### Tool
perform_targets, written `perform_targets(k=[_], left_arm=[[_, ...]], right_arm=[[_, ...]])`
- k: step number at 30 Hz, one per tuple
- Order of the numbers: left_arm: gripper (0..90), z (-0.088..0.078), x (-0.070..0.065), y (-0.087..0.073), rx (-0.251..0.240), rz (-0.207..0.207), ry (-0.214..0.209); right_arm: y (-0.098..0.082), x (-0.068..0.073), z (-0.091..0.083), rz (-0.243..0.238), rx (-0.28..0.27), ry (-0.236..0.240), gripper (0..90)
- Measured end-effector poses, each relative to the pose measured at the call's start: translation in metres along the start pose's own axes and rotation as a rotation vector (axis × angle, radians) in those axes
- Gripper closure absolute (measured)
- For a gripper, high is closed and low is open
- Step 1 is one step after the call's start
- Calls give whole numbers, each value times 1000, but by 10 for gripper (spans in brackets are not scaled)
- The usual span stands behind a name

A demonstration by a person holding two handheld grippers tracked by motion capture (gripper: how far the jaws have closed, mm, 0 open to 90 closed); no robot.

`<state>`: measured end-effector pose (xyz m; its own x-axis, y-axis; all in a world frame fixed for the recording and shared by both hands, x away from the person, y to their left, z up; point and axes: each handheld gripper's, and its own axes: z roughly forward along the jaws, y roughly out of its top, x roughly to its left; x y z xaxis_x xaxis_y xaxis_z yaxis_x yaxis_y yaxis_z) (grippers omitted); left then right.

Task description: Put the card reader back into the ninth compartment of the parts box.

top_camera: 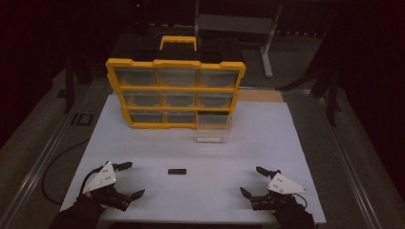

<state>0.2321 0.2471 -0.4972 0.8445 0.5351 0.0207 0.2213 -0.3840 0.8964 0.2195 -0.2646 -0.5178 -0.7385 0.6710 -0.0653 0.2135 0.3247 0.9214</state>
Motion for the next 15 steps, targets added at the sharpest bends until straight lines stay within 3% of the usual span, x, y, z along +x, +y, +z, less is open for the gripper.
perform_targets(k=[6, 15], left_arm=[[3, -4, 2, 10, -5, 18, 6], [3, -4, 7, 40, 18, 85, -37]], right_arm=[[1, 1, 0, -9, 0, 1, 88], [1, 1, -1, -12, -14, 4, 88]])
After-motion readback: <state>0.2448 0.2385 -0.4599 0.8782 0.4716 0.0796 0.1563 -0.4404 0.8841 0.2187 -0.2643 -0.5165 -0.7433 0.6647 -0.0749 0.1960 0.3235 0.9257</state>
